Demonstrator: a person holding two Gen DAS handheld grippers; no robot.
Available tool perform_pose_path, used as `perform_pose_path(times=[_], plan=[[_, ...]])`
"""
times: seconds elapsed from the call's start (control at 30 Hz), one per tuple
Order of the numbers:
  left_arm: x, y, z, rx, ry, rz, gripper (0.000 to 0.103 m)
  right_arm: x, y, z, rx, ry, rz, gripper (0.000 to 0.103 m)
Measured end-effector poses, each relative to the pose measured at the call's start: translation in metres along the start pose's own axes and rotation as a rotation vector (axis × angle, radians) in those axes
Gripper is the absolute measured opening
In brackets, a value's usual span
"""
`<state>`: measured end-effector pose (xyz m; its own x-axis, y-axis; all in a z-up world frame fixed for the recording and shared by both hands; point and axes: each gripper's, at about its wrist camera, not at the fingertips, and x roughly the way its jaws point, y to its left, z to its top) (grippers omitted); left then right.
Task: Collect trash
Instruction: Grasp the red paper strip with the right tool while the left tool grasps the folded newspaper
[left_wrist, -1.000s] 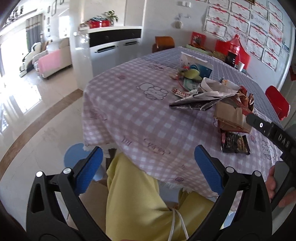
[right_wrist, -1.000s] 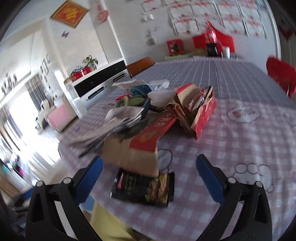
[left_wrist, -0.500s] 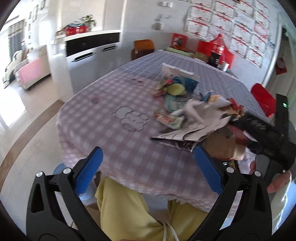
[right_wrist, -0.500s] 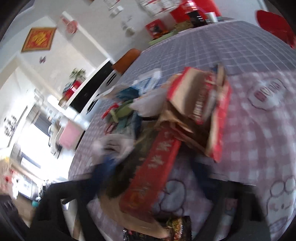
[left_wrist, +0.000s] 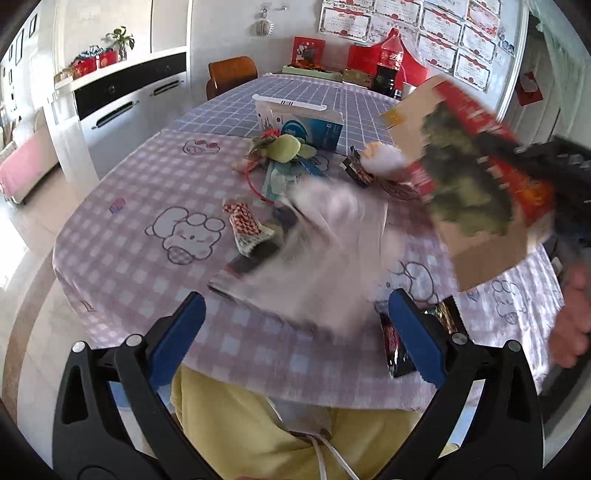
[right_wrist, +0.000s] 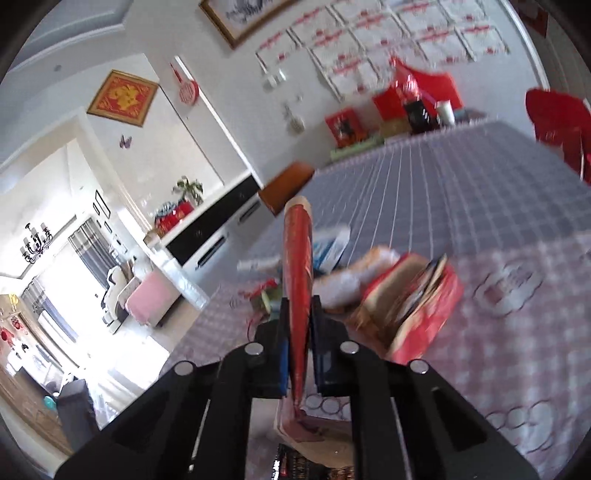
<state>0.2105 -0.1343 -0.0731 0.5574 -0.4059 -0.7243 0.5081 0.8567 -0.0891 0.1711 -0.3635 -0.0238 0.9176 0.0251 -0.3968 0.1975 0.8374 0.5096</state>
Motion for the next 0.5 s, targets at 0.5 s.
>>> perform_pose_path(times=[0.5], plan=[[0.043, -0.003, 0.034, -0.085, 0.068, -0.121, 0.097, -0.058, -0.065, -0.004, 0.058, -0.08, -0.198, 0.01]])
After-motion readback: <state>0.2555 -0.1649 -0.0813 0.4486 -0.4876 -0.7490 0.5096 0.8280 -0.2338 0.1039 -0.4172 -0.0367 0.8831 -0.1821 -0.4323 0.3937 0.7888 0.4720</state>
